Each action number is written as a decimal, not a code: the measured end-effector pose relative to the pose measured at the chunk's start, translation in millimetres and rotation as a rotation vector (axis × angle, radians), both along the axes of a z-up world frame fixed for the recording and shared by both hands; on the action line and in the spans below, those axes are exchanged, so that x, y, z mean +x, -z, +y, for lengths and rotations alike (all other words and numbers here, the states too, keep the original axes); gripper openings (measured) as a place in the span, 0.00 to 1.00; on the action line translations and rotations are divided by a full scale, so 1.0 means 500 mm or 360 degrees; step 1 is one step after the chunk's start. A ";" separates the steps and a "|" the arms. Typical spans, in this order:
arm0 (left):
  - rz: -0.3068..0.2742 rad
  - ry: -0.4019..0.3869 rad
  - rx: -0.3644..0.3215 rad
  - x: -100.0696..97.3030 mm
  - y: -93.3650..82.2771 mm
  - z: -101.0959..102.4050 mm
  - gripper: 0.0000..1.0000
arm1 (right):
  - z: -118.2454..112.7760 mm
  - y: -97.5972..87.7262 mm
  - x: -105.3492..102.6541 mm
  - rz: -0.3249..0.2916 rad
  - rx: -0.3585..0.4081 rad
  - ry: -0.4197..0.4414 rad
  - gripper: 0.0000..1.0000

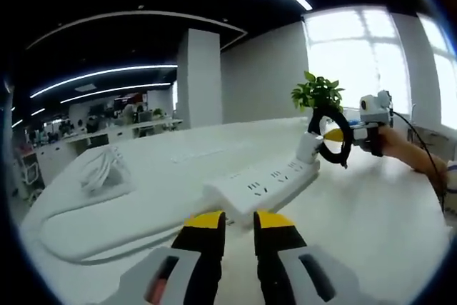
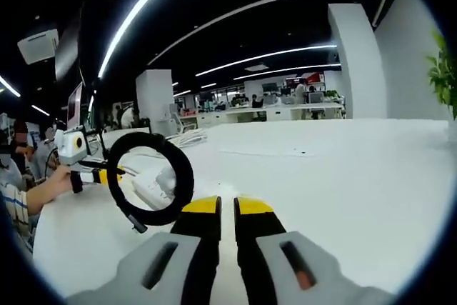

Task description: Straighten the power strip on the desk, plug the charger into it

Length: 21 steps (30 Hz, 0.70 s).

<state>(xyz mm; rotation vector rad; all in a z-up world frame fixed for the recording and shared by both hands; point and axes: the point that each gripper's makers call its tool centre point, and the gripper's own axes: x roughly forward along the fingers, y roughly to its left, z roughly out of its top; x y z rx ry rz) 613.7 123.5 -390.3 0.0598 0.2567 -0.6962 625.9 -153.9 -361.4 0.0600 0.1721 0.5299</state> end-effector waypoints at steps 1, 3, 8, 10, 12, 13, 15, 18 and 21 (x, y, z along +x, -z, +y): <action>-0.0021 -0.0012 -0.0044 0.000 -0.010 0.000 0.14 | -0.005 -0.002 -0.001 0.0001 0.0019 0.0006 0.06; -0.0010 0.0002 -0.0097 -0.005 -0.019 0.000 0.14 | -0.013 -0.003 -0.004 0.0016 0.0043 0.0019 0.06; -0.0017 -0.0039 -0.0109 -0.007 -0.033 0.015 0.15 | -0.028 -0.006 -0.014 0.0017 -0.0032 0.0076 0.05; -0.0025 -0.0046 -0.0110 -0.006 -0.039 0.024 0.15 | -0.033 -0.025 -0.020 -0.0059 -0.0049 0.0127 0.03; -0.0024 -0.0070 -0.0094 -0.005 -0.042 0.038 0.15 | -0.025 -0.041 -0.035 -0.0061 -0.0034 0.0094 0.05; -0.0030 -0.0083 -0.0081 -0.004 -0.043 0.043 0.15 | -0.020 -0.045 -0.041 -0.0045 -0.0009 0.0085 0.06; -0.0017 -0.0095 -0.0008 -0.005 -0.035 0.051 0.16 | -0.012 -0.047 -0.057 -0.0017 0.0029 0.0091 0.06; 0.0009 -0.0131 0.0096 -0.007 -0.022 0.063 0.18 | 0.009 -0.038 -0.088 -0.0012 0.0026 0.0069 0.06; -0.0030 -0.0175 0.0105 -0.014 -0.031 0.071 0.18 | 0.013 -0.009 -0.117 0.0076 -0.0065 0.0076 0.06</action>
